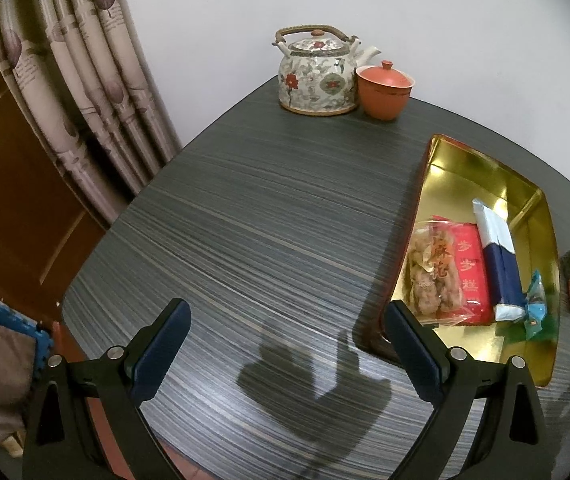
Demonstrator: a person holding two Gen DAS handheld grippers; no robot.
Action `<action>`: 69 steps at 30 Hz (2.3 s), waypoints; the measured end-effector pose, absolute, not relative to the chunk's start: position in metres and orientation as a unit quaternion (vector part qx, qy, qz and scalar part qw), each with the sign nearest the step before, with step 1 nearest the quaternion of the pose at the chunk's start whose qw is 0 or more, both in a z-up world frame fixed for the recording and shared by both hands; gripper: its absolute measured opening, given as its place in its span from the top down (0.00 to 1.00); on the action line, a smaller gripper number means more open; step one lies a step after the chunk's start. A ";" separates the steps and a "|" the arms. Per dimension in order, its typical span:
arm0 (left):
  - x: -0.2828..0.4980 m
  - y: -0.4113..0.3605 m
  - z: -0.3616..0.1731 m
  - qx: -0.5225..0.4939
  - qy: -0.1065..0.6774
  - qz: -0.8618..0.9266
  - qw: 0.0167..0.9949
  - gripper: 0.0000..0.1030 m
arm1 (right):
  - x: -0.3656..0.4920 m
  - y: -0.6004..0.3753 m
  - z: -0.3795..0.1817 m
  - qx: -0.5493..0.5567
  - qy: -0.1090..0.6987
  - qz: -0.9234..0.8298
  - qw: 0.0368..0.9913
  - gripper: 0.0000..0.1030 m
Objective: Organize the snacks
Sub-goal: 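Grasp the yellow WANJIYUAN bag on the table with the right tool, then grasp the brown square packet with the left tool while the right tool holds the yellow bag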
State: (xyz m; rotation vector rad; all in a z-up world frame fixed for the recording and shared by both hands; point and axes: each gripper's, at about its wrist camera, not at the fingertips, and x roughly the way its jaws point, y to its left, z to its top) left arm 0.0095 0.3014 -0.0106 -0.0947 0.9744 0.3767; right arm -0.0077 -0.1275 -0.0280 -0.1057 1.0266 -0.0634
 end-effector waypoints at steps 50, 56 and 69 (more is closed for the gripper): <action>0.046 0.083 0.015 0.072 0.447 -0.020 0.891 0.06 | 0.068 -0.262 -0.066 0.026 0.434 -0.085 0.897 0.40; 0.078 0.039 -0.013 0.043 0.483 -0.054 0.873 0.06 | 0.069 -0.263 -0.067 0.027 0.434 -0.085 0.897 0.40; 0.142 0.002 -0.056 -0.026 0.532 -0.082 0.843 0.24 | 0.069 -0.264 -0.067 0.029 0.434 -0.084 0.897 0.39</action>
